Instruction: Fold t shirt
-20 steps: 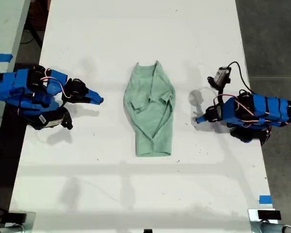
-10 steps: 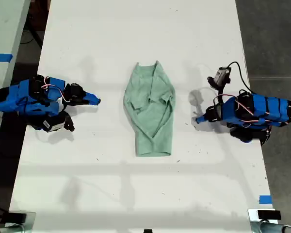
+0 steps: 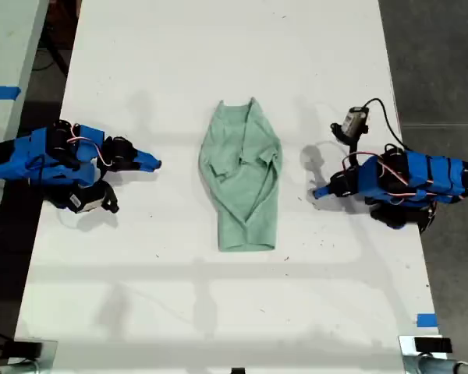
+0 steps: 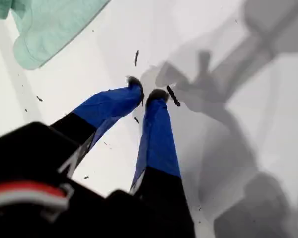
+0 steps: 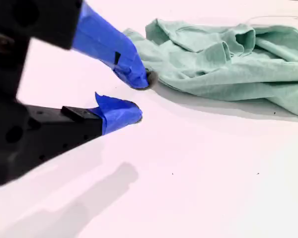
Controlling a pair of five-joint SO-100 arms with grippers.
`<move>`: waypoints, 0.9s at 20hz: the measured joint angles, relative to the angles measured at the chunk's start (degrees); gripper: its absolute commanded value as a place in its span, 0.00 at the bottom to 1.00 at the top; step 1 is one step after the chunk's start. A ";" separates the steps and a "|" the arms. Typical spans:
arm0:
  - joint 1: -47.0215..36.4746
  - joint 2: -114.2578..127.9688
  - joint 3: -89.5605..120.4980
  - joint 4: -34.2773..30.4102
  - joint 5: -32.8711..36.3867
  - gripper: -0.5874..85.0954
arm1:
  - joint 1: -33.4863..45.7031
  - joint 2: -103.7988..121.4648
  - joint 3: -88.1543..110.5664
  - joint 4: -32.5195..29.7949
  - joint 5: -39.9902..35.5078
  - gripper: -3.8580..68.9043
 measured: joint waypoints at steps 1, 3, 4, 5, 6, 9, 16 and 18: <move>0.00 0.00 0.00 0.00 0.00 0.09 | -2.29 0.00 0.00 0.00 -0.70 0.13; 0.00 0.00 0.00 0.00 0.00 0.09 | -5.27 0.00 0.00 -0.18 -10.11 0.13; 0.00 0.00 0.00 0.00 0.00 0.09 | -5.89 0.00 0.00 -0.35 -15.38 0.13; 0.00 0.00 0.00 0.00 0.00 0.09 | -6.77 0.00 0.00 -0.35 -17.67 0.13; 0.00 0.00 0.00 0.00 0.00 0.10 | -7.03 0.00 0.00 -0.35 -18.46 0.13; 0.00 0.00 0.00 0.00 0.00 0.10 | -6.68 0.00 0.00 -0.35 -19.16 0.13; 0.00 0.00 0.00 0.00 0.00 0.10 | -6.68 0.00 0.00 -0.35 -19.34 0.12; 0.00 0.00 0.00 0.00 0.00 0.10 | -6.68 0.00 0.00 -0.35 -19.34 0.12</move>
